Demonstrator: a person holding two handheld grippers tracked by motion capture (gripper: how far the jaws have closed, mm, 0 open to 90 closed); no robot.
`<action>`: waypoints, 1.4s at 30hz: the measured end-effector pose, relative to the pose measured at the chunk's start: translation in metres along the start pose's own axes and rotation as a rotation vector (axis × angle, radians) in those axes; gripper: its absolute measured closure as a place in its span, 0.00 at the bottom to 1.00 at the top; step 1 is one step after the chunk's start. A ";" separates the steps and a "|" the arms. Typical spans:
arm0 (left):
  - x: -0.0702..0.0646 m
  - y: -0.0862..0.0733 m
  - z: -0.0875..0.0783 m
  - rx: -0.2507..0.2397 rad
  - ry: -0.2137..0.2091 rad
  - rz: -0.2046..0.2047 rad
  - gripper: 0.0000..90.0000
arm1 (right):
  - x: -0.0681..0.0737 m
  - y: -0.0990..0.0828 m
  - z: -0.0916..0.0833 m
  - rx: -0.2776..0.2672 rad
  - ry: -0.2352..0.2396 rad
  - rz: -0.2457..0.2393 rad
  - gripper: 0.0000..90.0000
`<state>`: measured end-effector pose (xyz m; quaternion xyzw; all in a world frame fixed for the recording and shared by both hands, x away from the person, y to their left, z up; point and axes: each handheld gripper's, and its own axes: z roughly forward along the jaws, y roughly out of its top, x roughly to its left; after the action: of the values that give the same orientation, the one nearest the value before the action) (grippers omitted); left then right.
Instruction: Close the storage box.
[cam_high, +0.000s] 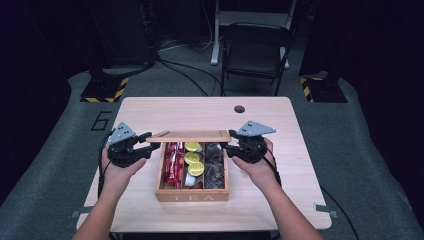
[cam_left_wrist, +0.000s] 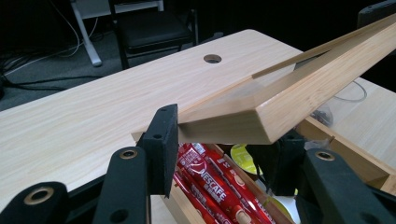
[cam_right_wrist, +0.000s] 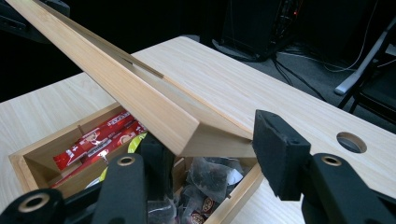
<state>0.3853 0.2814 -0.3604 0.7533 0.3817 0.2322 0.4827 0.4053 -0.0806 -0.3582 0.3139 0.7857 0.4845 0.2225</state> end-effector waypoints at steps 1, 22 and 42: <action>0.000 0.000 0.000 0.003 -0.003 0.000 0.59 | 0.000 0.000 0.000 0.002 -0.001 0.002 0.56; -0.007 -0.022 -0.006 0.001 -0.019 0.040 0.59 | 0.012 -0.017 -0.006 0.014 -0.002 -0.043 0.56; -0.020 -0.052 -0.010 0.038 -0.011 0.063 0.58 | 0.024 -0.050 -0.012 0.033 0.016 -0.033 0.55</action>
<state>0.3480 0.2833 -0.4031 0.7753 0.3593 0.2359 0.4628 0.3667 -0.0876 -0.3997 0.3007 0.8003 0.4703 0.2188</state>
